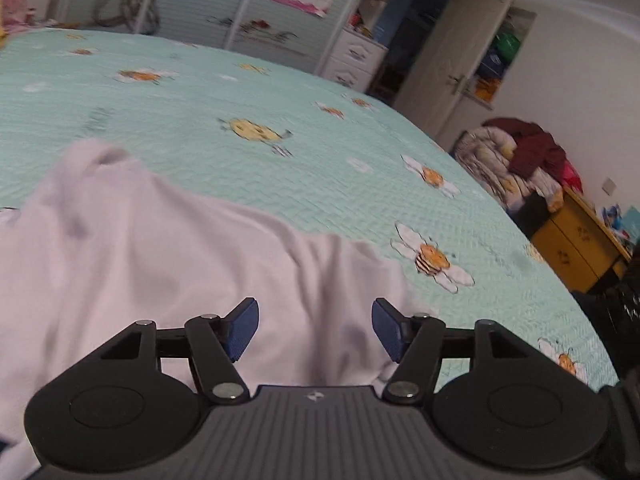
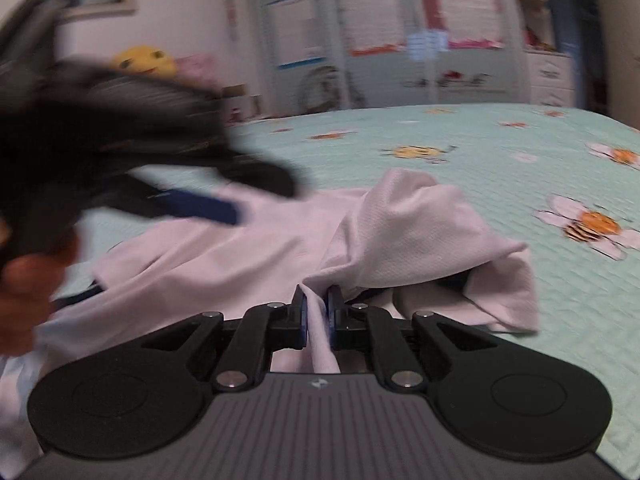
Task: Fold clothes
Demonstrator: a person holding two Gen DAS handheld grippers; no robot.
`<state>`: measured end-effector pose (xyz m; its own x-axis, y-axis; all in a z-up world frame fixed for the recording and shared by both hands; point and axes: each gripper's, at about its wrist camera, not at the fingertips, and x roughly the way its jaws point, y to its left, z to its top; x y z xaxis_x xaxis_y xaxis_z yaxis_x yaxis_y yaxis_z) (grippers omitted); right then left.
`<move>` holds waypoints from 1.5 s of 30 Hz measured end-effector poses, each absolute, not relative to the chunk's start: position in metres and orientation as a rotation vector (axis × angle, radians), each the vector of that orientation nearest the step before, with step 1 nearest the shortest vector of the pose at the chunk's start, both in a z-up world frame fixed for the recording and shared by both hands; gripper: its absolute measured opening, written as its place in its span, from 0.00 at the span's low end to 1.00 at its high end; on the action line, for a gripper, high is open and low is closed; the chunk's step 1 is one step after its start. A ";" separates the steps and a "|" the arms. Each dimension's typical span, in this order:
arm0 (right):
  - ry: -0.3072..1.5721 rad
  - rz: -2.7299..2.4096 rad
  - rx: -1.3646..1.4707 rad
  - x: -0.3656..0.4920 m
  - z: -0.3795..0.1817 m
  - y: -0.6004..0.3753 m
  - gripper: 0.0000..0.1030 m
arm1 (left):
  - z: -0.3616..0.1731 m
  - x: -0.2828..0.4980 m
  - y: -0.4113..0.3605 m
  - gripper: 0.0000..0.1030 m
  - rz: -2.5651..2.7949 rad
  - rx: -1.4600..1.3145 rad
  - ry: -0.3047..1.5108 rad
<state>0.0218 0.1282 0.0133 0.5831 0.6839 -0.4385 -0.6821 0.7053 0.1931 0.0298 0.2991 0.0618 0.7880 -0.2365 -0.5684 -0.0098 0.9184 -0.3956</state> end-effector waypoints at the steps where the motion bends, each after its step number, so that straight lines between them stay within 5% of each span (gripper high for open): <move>1: 0.527 0.842 -0.004 0.021 0.013 0.128 0.09 | 0.055 0.032 0.299 0.61 -0.129 -0.400 0.663; 2: 0.540 0.887 -0.012 0.020 0.012 0.128 0.09 | 0.047 0.034 0.298 0.50 -0.133 -0.405 0.670; 3: 0.554 0.932 -0.021 0.019 0.011 0.128 0.09 | 0.040 0.036 0.298 0.26 -0.136 -0.410 0.677; 5: 0.580 1.023 -0.037 0.017 0.010 0.128 0.10 | 0.026 0.041 0.297 0.08 -0.144 -0.420 0.692; 15: 0.789 1.099 0.479 0.074 0.003 0.051 0.40 | 0.006 -0.020 0.331 0.05 -0.066 -0.628 0.584; 20: 0.796 0.945 0.869 0.105 -0.017 0.000 0.41 | -0.001 -0.049 0.348 0.04 -0.030 -0.725 0.527; 32: 0.916 0.871 0.842 0.126 -0.033 0.035 0.40 | -0.007 -0.047 0.351 0.08 -0.063 -0.785 0.514; 34: 0.965 0.916 0.839 0.134 -0.034 0.054 0.37 | -0.008 -0.047 0.351 0.08 -0.068 -0.795 0.512; 36: 1.023 0.944 0.828 0.146 -0.034 0.069 0.02 | -0.008 -0.047 0.353 0.08 -0.080 -0.804 0.508; 39: 0.933 0.866 0.724 0.146 -0.001 0.069 0.01 | -0.008 -0.049 0.353 0.20 -0.107 -0.815 0.486; 41: 0.677 0.742 0.719 0.136 0.040 0.037 0.01 | -0.009 -0.050 0.352 0.26 -0.117 -0.815 0.477; 45: 0.311 0.367 0.518 0.115 0.083 -0.001 0.05 | -0.008 -0.048 0.348 0.27 -0.111 -0.803 0.481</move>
